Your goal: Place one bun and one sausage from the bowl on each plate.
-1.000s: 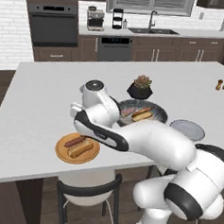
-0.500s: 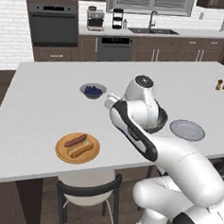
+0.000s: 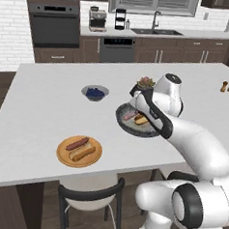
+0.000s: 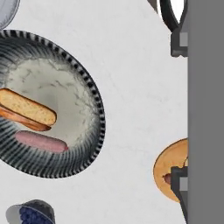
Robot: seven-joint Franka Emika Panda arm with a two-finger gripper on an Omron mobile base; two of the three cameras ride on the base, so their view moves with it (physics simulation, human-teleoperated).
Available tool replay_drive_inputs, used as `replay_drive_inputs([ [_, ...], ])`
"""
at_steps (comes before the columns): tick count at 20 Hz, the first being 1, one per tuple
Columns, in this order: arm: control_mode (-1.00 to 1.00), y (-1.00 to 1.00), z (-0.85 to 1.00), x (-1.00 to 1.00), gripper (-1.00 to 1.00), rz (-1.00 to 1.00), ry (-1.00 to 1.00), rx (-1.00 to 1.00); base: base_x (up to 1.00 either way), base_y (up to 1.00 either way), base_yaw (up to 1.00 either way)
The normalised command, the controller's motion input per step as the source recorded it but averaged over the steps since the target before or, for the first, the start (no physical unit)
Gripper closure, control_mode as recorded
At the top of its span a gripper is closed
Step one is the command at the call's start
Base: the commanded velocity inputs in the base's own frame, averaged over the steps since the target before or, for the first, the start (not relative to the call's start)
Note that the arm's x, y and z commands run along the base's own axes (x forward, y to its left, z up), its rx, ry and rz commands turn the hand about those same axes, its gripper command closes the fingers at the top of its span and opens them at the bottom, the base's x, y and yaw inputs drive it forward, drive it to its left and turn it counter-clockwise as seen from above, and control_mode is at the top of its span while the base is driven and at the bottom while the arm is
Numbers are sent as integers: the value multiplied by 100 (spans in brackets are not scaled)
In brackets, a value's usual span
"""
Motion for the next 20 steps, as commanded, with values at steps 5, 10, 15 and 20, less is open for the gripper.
replay_drive_inputs([
  [5, -100, -4, -56, 73, -100, -2, 1, -10, 0, 0, 0],
  [10, -100, 0, -37, 48, -100, -11, 0, -5, 0, 0, 0],
  [15, -100, -12, -23, 32, -100, -20, 0, 0, 0, 0, 0],
  [20, -100, -15, -7, 26, -100, -12, 4, 10, 0, 0, 0],
])
